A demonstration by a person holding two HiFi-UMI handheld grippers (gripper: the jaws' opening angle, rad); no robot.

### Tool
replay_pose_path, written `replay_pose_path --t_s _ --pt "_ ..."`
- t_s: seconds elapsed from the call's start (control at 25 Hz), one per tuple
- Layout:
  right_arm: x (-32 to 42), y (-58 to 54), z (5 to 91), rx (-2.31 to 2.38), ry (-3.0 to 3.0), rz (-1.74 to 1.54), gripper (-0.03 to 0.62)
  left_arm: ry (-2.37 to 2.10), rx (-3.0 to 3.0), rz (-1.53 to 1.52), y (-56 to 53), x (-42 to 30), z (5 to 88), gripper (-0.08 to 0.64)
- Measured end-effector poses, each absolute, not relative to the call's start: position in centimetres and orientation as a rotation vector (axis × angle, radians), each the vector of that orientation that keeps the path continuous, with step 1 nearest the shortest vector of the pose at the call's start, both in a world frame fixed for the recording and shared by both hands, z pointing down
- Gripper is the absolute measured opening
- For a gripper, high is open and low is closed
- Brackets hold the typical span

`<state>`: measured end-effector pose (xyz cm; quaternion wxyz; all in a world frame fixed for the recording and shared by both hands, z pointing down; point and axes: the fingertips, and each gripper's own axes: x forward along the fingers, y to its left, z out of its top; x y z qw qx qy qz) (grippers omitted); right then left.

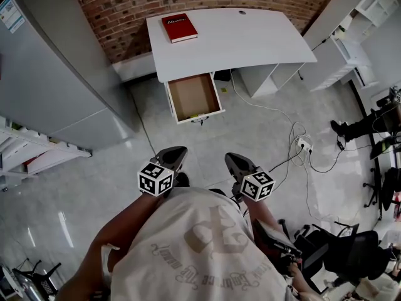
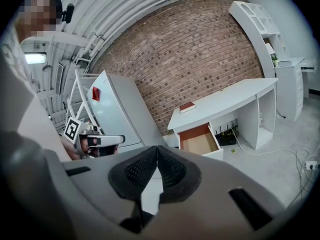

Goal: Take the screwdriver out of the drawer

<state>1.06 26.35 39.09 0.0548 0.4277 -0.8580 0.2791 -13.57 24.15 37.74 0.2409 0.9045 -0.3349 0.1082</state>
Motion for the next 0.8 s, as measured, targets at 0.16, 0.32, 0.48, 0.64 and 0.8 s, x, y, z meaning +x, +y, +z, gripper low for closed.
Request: replay_pose_path --t_s 0.16,0.32,0.48,0.64,0.8 --pt "0.4 25.7 39.3 1.299 -2.596 0.85 0.006 -0.909 2.472 0.297 23.3 -14.1 37.9 0.009" --pt "-0.5 24.8 39.3 1.298 -2.583 0.835 0.006 -0.896 2.478 0.292 22.2 -14.7 37.9 0.009" --pt "-1.2 24.0 39.3 1.297 -2.566 0.824 0.006 -0.882 2.478 0.281 21.2 -15.2 37.9 0.008" --pt "-1.1 23.4 39.4 1.307 -2.54 0.829 0.006 -0.865 2.474 0.274 20.5 -15.2 38.0 0.009" --pt "-1.3 22.6 39.5 1.326 -2.52 0.834 0.006 -0.847 2.469 0.273 19.7 -15.5 38.4 0.008"
